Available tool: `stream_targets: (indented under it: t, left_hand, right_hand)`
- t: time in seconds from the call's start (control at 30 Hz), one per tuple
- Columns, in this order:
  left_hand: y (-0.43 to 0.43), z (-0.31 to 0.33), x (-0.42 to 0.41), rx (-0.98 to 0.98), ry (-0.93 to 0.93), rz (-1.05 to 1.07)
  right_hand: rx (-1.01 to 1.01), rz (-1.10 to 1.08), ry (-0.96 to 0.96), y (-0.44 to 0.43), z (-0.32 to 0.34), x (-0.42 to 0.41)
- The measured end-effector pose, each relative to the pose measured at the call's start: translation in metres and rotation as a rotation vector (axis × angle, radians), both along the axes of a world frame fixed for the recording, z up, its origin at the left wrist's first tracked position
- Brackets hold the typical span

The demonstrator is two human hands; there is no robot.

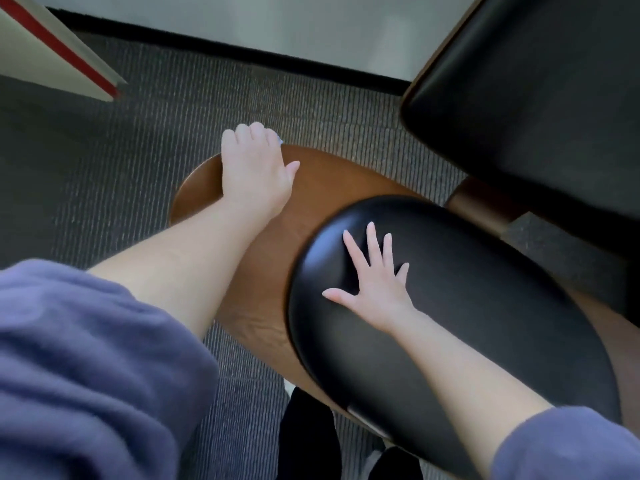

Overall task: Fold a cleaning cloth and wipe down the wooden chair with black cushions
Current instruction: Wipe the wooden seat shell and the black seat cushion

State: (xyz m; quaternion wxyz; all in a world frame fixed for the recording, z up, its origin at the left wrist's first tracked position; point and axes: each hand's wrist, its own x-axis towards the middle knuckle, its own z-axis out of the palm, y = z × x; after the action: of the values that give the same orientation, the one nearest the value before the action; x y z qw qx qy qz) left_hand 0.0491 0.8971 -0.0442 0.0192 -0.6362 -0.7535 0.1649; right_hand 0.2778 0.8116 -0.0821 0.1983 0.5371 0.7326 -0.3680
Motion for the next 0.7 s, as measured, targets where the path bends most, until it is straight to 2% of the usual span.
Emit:
stream_targets:
  t: [0.13, 0.43, 0.7]
  left_hand:
    - [0.022, -0.022, 0.022, -0.100, 0.028, -0.101]
    - [0.072, -0.070, 0.092, -0.352, -0.092, -0.277]
    - [0.091, -0.100, 0.155, -0.475, -0.177, -0.326]
  right_hand:
    - [0.034, -0.046, -0.018, 0.006, -0.015, 0.035]
    - [0.181, -0.067, -0.079, 0.009, -0.052, 0.117]
    - [0.329, -0.083, -0.020, 0.002, -0.070, 0.131]
